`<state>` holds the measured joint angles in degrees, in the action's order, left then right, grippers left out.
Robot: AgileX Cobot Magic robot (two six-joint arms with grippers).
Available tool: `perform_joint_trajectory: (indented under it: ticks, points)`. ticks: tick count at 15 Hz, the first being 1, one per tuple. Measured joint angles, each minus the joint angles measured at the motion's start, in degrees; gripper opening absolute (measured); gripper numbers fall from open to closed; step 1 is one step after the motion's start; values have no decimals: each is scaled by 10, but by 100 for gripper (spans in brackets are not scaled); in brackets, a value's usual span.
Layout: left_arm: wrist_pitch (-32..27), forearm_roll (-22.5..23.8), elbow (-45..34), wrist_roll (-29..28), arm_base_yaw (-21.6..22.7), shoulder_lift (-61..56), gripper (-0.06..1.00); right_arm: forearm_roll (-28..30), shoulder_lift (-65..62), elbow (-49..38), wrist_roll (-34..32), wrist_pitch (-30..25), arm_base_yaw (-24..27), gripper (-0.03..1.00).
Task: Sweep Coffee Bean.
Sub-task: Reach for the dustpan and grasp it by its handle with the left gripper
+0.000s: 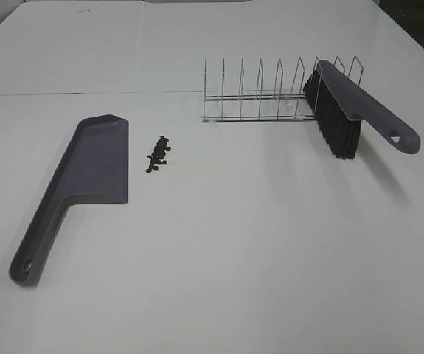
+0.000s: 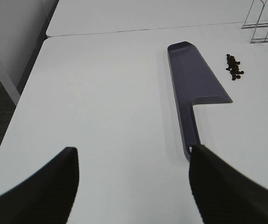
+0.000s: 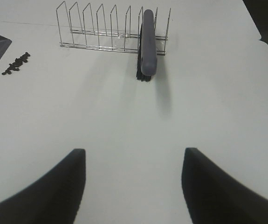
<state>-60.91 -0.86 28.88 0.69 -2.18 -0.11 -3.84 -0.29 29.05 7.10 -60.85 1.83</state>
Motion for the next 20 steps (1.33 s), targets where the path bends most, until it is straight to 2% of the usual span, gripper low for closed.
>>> perform_joint_trajectory:
  ticks: [20]
  points:
    - [0,0,0,0,0,0,63,0,0,0,0,0,0,50]
